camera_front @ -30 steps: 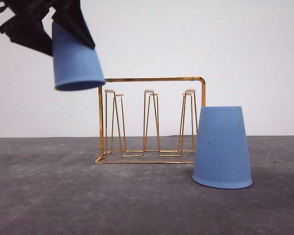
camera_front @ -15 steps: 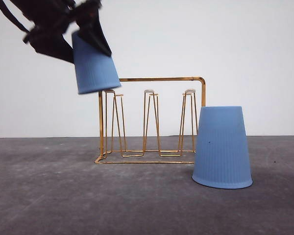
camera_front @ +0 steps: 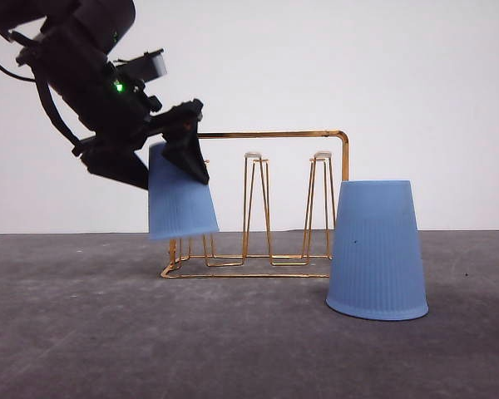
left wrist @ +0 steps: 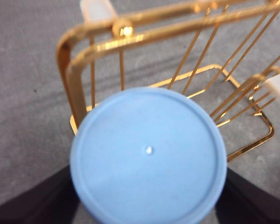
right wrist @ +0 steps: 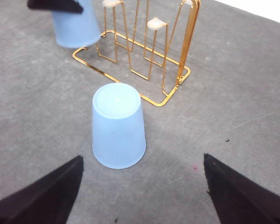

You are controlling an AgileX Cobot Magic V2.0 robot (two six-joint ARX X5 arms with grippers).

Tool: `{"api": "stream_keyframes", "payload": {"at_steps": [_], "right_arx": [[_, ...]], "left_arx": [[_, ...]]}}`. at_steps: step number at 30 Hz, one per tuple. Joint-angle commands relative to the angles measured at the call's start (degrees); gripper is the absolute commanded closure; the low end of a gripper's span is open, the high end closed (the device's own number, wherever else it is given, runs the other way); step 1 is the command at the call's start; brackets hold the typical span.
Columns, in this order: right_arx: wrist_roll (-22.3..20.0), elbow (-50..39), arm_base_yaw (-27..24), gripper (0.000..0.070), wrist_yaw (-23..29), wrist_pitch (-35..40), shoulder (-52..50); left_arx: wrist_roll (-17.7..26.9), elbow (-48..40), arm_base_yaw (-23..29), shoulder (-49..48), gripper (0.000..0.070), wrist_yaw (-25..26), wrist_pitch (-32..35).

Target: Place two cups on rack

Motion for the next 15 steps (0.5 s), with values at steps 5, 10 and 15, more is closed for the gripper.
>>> {"api": "stream_keyframes", "payload": {"at_steps": [5, 10, 15], "right_arx": [[-0.27, 0.42, 0.28, 0.0179, 0.11, 0.58, 0.17], [0.03, 0.42, 0.28, 0.0179, 0.05, 0.5, 0.17], [1.51, 0.42, 0.31, 0.0179, -0.77, 0.62, 0.19]], "left_arx": [[-0.92, 2.02, -0.32, -0.52, 0.01, 1.61, -5.27], [-2.19, 7.13, 0.32, -4.81, 0.0231, 5.16, -23.64], [-2.31, 8.69, 1.26, -10.31, 0.0273, 9.2, -36.18]]}}
